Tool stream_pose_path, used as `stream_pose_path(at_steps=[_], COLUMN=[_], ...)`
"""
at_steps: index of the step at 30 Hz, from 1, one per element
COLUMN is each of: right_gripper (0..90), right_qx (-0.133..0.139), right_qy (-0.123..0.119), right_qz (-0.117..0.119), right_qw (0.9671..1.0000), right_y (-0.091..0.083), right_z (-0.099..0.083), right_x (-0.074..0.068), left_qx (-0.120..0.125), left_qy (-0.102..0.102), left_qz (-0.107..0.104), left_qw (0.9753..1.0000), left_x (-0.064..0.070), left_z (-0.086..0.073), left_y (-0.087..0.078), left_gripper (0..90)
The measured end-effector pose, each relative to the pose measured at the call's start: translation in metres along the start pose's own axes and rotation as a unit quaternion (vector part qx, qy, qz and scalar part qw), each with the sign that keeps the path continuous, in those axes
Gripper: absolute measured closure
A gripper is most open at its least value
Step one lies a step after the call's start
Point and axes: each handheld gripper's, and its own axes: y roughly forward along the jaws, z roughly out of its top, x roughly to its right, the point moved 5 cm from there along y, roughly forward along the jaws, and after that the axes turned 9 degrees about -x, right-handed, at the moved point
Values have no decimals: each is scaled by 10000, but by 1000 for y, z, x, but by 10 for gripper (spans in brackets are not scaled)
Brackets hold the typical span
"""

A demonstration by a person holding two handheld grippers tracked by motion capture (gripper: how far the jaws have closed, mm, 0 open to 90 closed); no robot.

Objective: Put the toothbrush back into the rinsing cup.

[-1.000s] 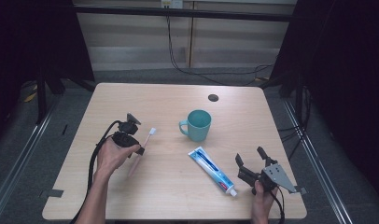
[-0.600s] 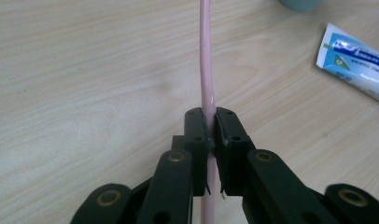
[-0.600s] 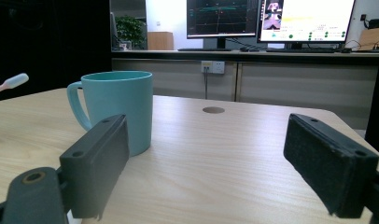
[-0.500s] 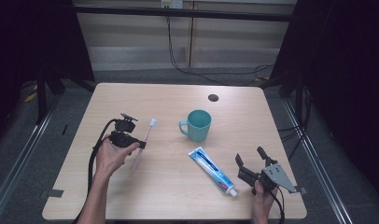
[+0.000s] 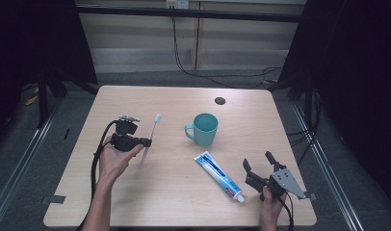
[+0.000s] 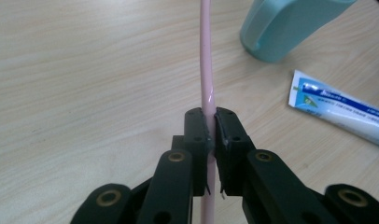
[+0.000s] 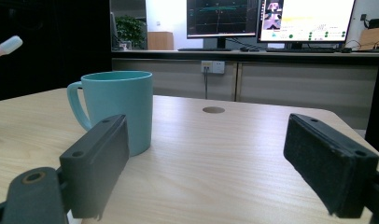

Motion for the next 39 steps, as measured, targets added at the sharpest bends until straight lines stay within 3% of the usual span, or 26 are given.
stream_pose_path(at_steps=[1, 8, 16, 24, 27, 30, 31, 32, 33, 35, 39], right_gripper=[136, 135, 135, 136, 135, 135, 135, 135, 136, 136, 135], right_qx=[-1, -6, -5, -5, -3, -4, -2, -2, -2, 5, 0], right_qy=[1, 5, 1, 3, 4, 2, 1, 1, 2, -7, 0], right_qz=[2, -2, -1, -2, -1, -3, -1, -1, -1, 0, -1], right_qw=[10000, 10000, 10000, 10000, 10000, 10000, 10000, 10000, 10000, 10000, 10000], right_y=[0, 0, 0, 0, 0, 0, 0, 0, 0, 0, 0], right_z=[0, 0, 0, 0, 0, 0, 0, 0, 0, 0, 0], right_x=[0, 0, 0, 0, 0, 0, 0, 0, 0, 0, 0], left_qx=[90, 459, 1051, 1354, 1512, 1677, 1807, 1807, 1966, 2016, 2316], left_qy=[122, 260, 486, 465, 428, 484, 509, 509, 518, 530, 545], left_qz=[-32, -109, -57, -4, -77, -33, -32, -32, -24, -24, 15], left_qw=[9999, 9985, 9933, 9897, 9875, 9846, 9822, 9822, 9791, 9780, 9713], left_x=[2, 13, 21, 25, 26, 28, 30, 30, 31, 31, 34], left_z=[0, 5, 11, 14, 16, 18, 19, 19, 20, 21, 24], left_y=[-2, -8, -10, -16, -18, -19, -19, -19, -20, -20, -24], left_gripper=[844, 844, 844, 844, 844, 843, 843, 844, 844, 843, 844])
